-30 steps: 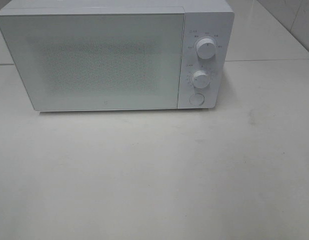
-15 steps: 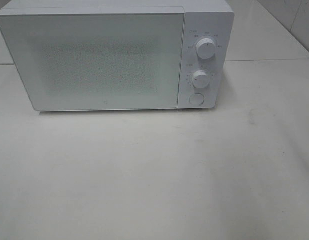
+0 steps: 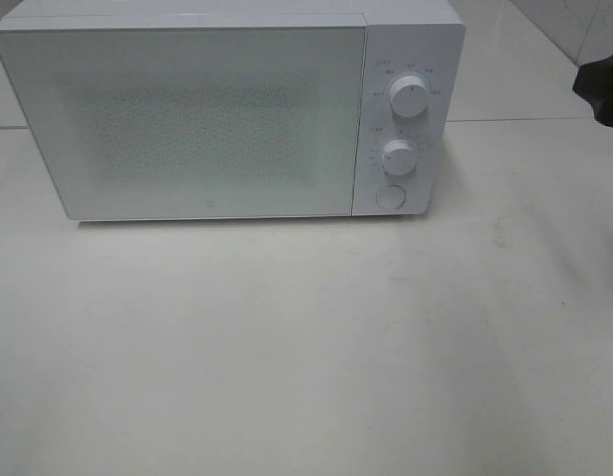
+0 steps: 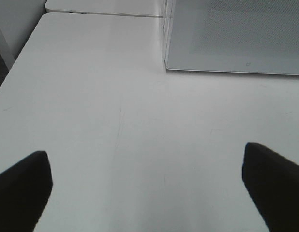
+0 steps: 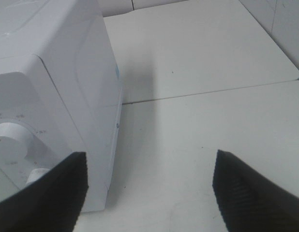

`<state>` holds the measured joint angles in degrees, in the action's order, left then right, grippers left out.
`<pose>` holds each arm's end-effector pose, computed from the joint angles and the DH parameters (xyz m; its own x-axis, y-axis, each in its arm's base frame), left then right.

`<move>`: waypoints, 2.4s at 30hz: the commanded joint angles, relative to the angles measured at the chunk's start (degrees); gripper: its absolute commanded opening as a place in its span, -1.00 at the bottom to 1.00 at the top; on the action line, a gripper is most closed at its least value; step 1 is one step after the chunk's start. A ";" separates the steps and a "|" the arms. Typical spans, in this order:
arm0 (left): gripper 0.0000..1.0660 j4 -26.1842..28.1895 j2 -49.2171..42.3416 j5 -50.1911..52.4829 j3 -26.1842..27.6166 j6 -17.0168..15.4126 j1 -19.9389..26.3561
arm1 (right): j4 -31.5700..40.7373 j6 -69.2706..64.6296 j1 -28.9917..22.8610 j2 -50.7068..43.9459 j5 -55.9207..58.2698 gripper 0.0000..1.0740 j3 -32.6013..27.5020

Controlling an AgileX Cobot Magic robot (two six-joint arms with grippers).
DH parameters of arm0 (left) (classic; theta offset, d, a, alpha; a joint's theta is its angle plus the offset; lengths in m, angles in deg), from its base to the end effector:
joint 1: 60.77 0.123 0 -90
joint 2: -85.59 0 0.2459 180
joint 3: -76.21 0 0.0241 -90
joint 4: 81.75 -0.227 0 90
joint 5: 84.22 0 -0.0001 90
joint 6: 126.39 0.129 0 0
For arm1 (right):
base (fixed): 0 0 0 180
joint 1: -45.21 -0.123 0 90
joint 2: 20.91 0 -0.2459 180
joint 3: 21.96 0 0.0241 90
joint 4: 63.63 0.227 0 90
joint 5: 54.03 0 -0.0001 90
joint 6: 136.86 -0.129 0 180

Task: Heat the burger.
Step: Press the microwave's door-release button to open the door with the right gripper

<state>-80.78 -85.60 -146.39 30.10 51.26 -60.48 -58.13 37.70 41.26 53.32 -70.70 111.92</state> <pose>0.0437 -0.0017 0.2520 -0.4552 -0.0512 -0.8889 -0.0140 0.9986 -0.0503 0.2661 0.0148 0.2350 -0.2409 0.1696 -0.9556 0.0026 0.9847 0.1741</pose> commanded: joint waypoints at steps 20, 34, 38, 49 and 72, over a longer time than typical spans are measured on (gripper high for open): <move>0.89 0.17 -0.97 0.74 -0.11 -0.23 0.00 | 0.92 -2.92 0.40 11.29 -33.80 0.35 -13.98; 0.89 0.17 -0.97 0.74 -0.11 -0.23 0.00 | 3.21 -4.18 0.11 11.29 -44.00 0.35 -24.64; 0.89 0.17 -0.97 0.74 -0.11 -0.23 0.00 | 6.47 -2.58 -4.87 11.29 -44.75 0.35 -25.32; 0.89 0.17 -0.97 0.74 -0.11 -0.23 0.00 | 21.83 8.14 -19.25 11.29 -45.44 0.35 -25.27; 0.89 0.17 -0.97 0.74 -0.11 -0.23 0.00 | 46.52 16.39 -45.61 32.49 -55.81 0.35 -12.55</move>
<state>-80.83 -85.60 -146.39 30.10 51.26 -60.48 -12.75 53.40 -3.20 84.78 -123.24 97.89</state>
